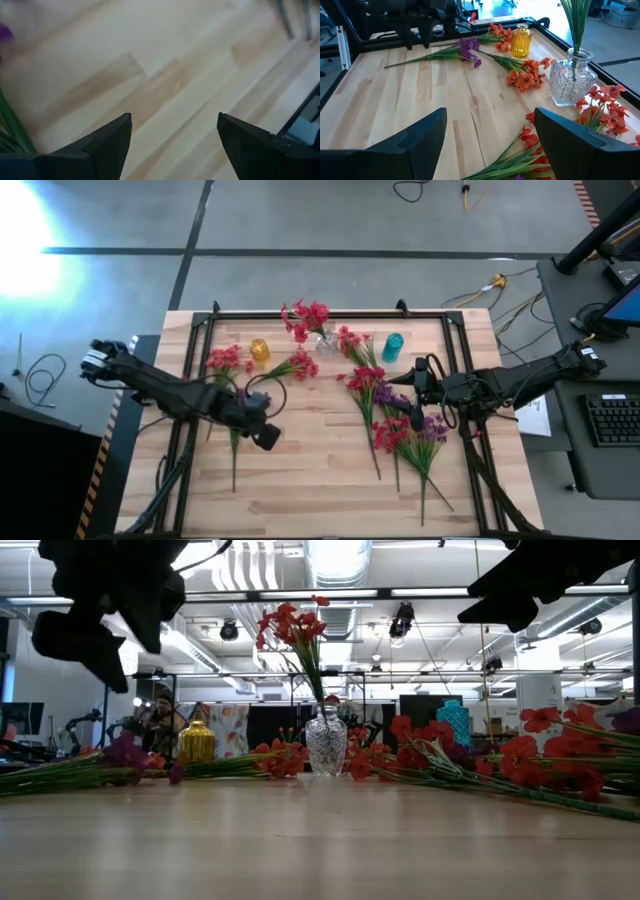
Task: Sort flowers into vase by color
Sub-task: Put the purple flowers into the blue vase
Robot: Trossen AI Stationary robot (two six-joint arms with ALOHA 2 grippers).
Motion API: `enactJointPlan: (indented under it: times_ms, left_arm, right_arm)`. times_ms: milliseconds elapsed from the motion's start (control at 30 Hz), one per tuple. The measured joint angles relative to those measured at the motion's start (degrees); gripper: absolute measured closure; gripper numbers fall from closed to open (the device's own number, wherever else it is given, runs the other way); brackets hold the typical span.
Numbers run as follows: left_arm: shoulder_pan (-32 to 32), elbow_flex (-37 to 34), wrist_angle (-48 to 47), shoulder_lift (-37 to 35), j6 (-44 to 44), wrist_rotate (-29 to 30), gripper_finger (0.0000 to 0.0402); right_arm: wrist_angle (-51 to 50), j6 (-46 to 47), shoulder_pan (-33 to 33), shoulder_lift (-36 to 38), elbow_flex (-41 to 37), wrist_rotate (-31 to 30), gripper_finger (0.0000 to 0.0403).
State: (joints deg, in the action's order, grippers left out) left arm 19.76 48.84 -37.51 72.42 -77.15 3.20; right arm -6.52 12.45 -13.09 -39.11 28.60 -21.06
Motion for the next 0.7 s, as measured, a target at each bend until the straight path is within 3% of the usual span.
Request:
enactJointPlan:
  times_ms: [500, 700]
  left_arm:
    - [2.0, 0.31, -0.41, 6.22, -10.04, -3.16, 0.012]
    - [2.2, 5.32, -5.55, 9.79, -12.52, -3.04, 0.012]
  right_arm:
    - [-0.02, -0.16, 0.01, 0.02, 0.0, 0.0, 0.0113]
    - [-0.07, -0.58, -0.01, 0.01, 0.0, 0.02, 0.0113]
